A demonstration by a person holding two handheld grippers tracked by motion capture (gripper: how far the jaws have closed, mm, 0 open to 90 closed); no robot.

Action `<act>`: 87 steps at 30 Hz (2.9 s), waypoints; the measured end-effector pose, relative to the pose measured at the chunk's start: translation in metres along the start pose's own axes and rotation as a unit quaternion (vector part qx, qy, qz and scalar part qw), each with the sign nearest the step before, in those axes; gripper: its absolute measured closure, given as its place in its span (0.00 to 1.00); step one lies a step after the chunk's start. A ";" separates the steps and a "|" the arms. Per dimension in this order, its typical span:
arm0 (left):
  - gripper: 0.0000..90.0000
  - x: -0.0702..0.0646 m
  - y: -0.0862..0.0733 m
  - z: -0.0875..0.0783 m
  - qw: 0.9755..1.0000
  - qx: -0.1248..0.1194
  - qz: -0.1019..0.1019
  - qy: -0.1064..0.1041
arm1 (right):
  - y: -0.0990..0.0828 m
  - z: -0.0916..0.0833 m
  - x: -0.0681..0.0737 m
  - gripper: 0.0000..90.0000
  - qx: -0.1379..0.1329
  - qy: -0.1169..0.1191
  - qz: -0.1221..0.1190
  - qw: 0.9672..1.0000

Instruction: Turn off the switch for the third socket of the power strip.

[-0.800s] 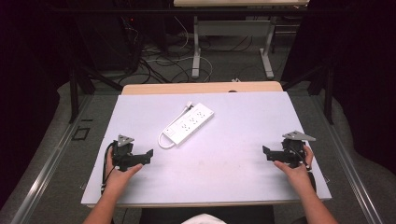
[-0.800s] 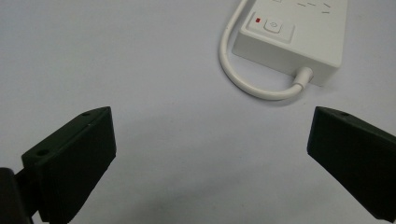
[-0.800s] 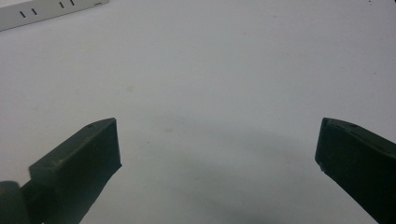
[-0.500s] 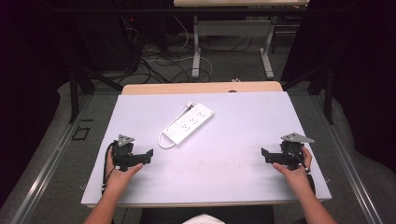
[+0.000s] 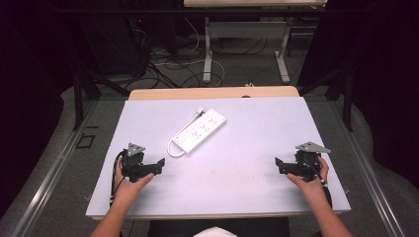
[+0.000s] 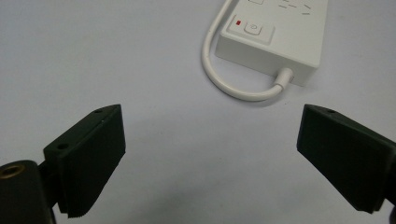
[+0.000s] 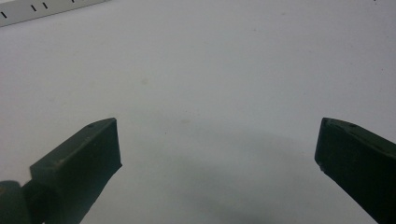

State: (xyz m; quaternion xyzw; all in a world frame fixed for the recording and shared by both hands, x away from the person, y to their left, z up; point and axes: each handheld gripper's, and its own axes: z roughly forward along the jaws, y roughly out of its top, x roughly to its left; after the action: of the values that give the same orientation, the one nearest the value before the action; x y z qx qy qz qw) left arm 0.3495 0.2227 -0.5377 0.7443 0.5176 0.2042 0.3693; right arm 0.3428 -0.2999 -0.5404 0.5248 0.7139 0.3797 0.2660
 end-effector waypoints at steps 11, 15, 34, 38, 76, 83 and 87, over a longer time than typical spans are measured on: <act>0.18 -0.005 0.003 0.001 1.000 -0.007 -0.001 -0.009 | -0.002 -0.001 -0.003 0.00 -0.001 -0.003 0.004 1.000; 0.19 -0.009 0.004 0.003 1.000 -0.009 0.003 -0.016 | -0.001 -0.001 -0.005 0.01 -0.010 -0.004 0.003 1.000; 0.35 -0.025 0.011 -0.001 0.999 -0.011 0.018 -0.037 | 0.001 -0.006 0.001 0.04 -0.017 0.000 -0.003 1.000; 0.37 -0.032 0.015 0.003 0.999 -0.010 0.033 -0.040 | 0.000 -0.006 0.000 0.04 -0.016 -0.002 -0.002 1.000; 0.44 -0.044 0.087 0.022 0.997 0.006 0.022 -0.080 | -0.001 -0.007 0.000 0.07 -0.014 -0.002 0.001 1.000; 0.44 -0.050 0.100 0.026 0.996 0.014 0.032 -0.084 | -0.002 -0.007 0.000 0.07 -0.011 -0.002 0.004 1.000; 0.44 -0.053 0.109 0.028 0.995 0.013 0.031 -0.089 | -0.002 -0.007 0.000 0.08 -0.010 -0.003 0.006 1.000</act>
State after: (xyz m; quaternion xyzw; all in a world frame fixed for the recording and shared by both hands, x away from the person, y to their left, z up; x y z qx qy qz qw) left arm 0.4166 0.1436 -0.4686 0.7802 0.4614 0.1417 0.3979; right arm 0.3364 -0.3020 -0.5377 0.5273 0.7060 0.3874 0.2710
